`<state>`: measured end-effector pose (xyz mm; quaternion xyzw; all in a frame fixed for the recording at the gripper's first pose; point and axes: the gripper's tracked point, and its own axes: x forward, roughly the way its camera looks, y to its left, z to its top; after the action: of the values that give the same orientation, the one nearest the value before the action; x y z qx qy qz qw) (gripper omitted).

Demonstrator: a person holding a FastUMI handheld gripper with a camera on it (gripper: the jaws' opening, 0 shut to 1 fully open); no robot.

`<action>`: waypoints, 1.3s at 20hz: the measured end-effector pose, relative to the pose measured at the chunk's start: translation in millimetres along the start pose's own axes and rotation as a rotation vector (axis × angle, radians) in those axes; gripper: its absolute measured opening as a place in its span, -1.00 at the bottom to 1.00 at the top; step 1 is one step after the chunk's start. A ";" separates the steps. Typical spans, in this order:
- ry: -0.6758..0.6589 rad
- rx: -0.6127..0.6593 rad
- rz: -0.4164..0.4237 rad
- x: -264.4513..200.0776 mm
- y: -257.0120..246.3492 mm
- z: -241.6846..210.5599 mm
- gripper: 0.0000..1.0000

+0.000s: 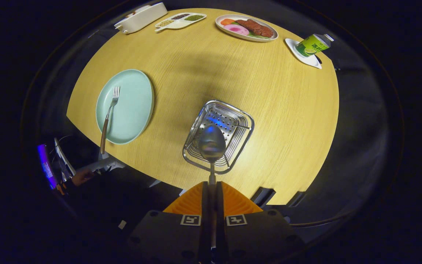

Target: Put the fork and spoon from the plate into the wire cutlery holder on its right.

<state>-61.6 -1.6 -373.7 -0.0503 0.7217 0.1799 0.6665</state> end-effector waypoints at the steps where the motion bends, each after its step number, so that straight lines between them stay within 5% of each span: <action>1: -0.001 0.005 0.002 0.7 -1.1 3.1 -0.78; 7: -0.075 0.036 -0.006 -2.5 -8.2 18.1 -0.46; 12: -0.227 0.076 -0.028 -16.3 -12.6 25.8 0.06; 17: -0.403 0.092 -0.008 -43.0 15.3 35.2 0.07; 26: -0.578 0.064 0.234 -68.2 173.8 76.0 0.03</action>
<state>-36.9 173.5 -276.9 0.1074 0.5084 0.2393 0.8202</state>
